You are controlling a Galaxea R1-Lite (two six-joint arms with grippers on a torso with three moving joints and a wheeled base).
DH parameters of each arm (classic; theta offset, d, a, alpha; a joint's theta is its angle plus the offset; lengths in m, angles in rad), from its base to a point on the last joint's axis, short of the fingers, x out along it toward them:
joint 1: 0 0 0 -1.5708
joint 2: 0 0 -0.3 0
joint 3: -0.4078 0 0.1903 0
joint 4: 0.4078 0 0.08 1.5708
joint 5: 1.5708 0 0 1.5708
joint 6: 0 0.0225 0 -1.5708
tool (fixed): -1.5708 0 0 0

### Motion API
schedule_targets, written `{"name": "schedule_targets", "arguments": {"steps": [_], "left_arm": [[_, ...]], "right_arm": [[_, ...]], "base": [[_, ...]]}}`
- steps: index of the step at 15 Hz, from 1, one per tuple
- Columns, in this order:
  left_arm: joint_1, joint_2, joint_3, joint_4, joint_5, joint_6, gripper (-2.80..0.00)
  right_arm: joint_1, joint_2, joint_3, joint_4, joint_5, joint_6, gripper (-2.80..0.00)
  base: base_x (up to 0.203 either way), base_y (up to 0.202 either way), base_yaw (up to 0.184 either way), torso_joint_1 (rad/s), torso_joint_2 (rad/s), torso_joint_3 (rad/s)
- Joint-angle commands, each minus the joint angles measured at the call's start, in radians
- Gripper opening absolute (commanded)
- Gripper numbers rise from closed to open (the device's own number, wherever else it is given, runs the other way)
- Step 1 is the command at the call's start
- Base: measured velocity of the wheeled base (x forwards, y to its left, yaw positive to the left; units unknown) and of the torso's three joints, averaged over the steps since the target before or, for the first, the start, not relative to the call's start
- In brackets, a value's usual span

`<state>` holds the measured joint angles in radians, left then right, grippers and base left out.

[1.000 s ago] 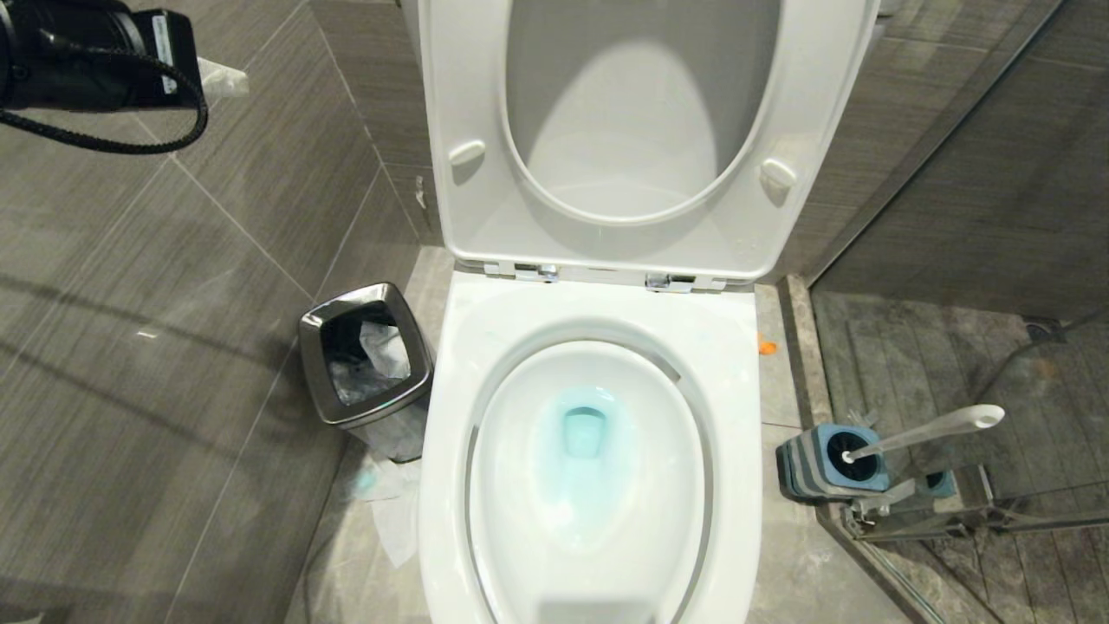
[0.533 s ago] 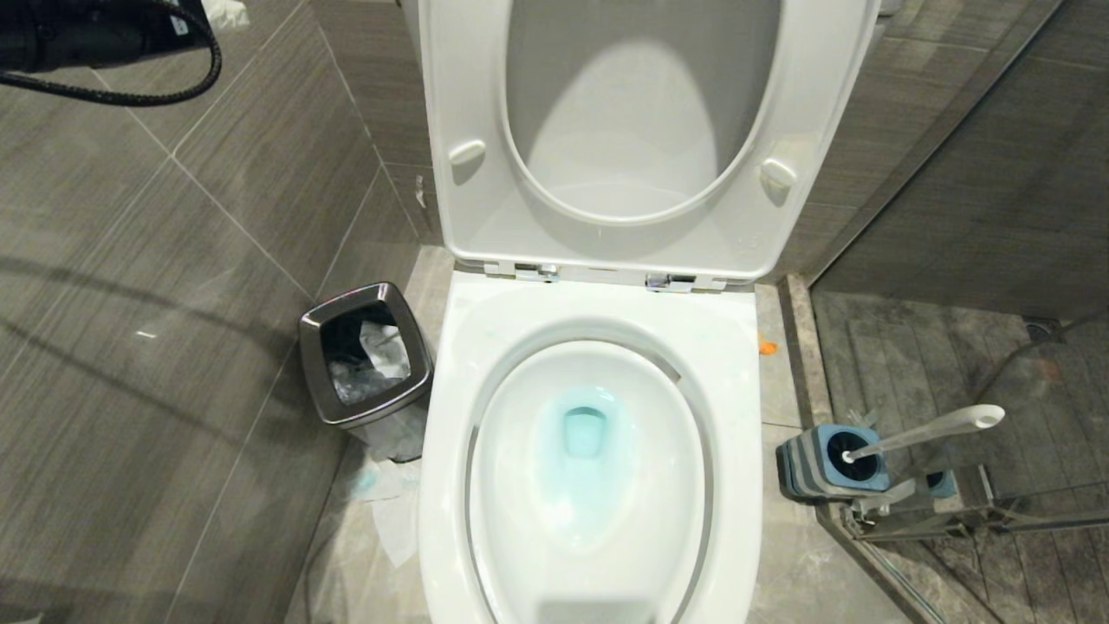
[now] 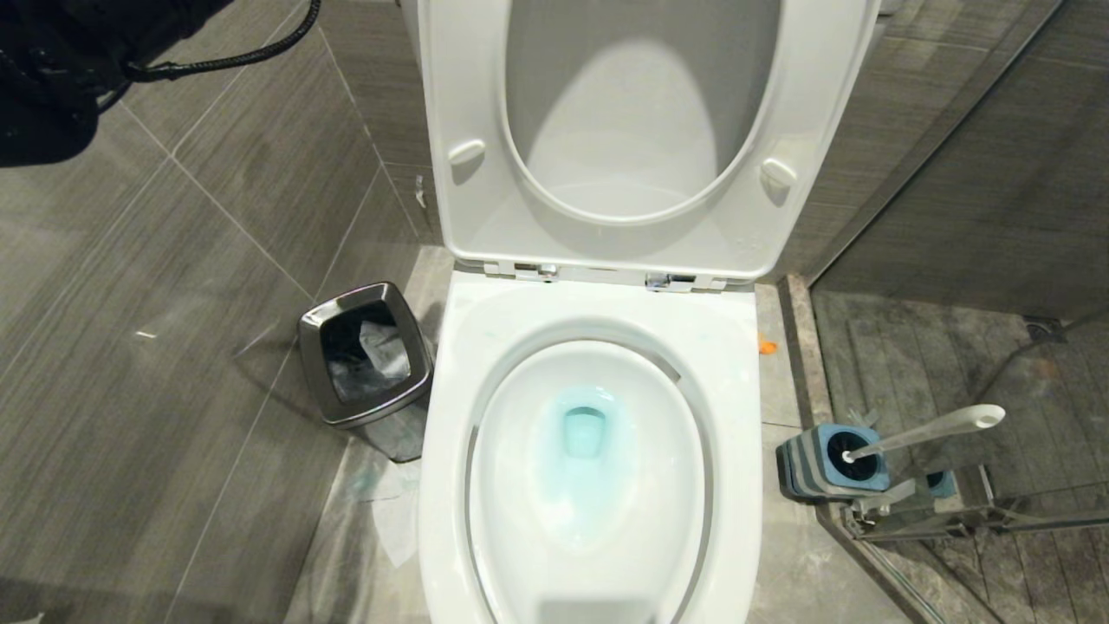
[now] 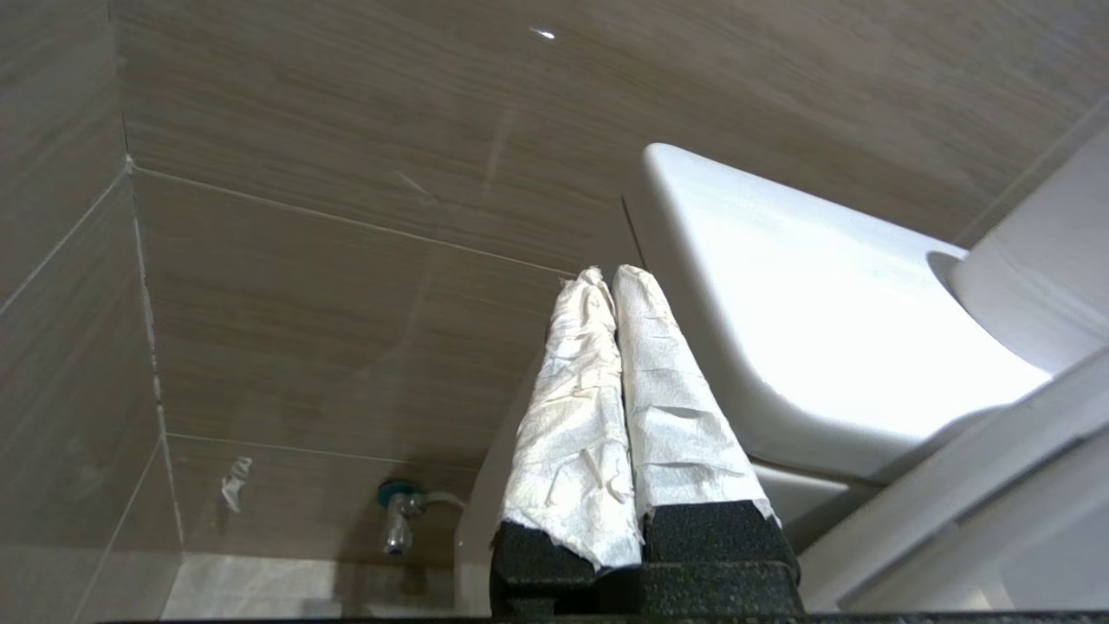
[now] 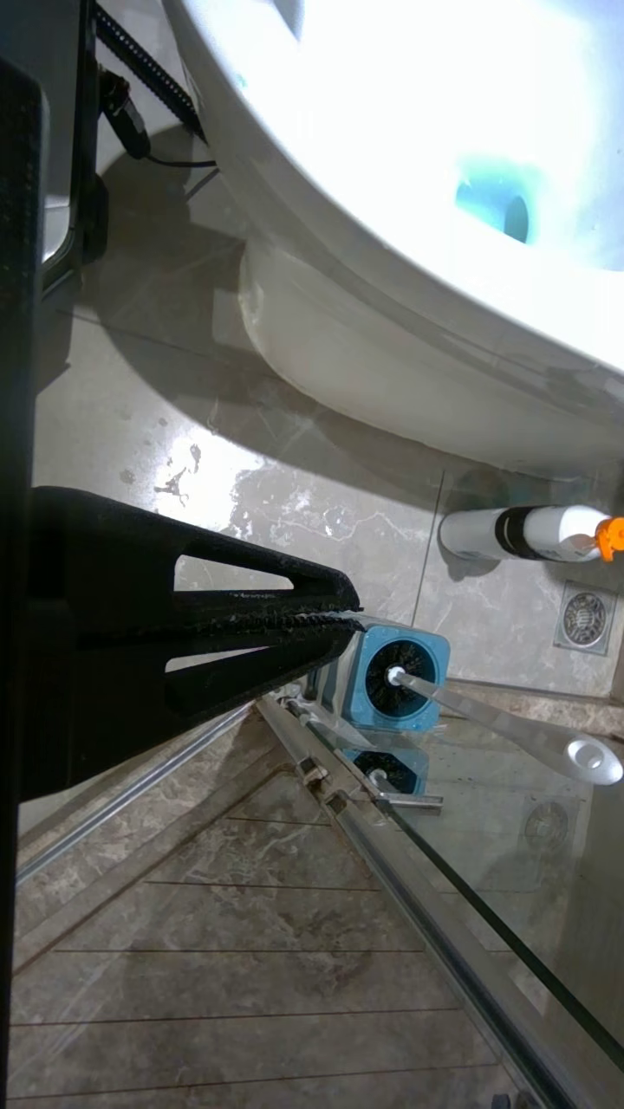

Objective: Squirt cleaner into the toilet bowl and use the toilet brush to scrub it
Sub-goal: Flush the toilet

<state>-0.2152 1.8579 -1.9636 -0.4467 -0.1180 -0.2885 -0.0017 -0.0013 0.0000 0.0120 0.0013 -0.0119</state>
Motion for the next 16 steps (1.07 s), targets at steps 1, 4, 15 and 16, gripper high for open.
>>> {"name": "schedule_targets", "arguments": {"steps": [1,4,15,16], "left_arm": [[-0.022,0.043,0.0,-0.035,0.008,-0.004,-2.8],[-0.039,0.074,0.0,-0.08,0.008,-0.008,-2.8],[-0.067,0.132,-0.001,-0.194,0.012,0.0,-2.8],[-0.067,0.138,-0.001,-0.194,0.012,0.0,-2.8]], "right_arm": [[0.0,0.001,0.0,0.0,0.0,0.0,-2.8],[0.0,0.001,0.0,0.0,0.0,0.0,-2.8],[0.0,0.001,0.0,0.0,0.0,0.0,-2.8],[0.0,0.001,0.0,0.0,0.0,0.0,-2.8]], "base": [[0.0,0.0,0.0,0.0,0.0,0.0],[0.0,0.0,0.0,0.0,0.0,0.0],[0.0,0.0,0.0,0.0,0.0,0.0],[0.0,0.0,0.0,0.0,0.0,0.0]]}}
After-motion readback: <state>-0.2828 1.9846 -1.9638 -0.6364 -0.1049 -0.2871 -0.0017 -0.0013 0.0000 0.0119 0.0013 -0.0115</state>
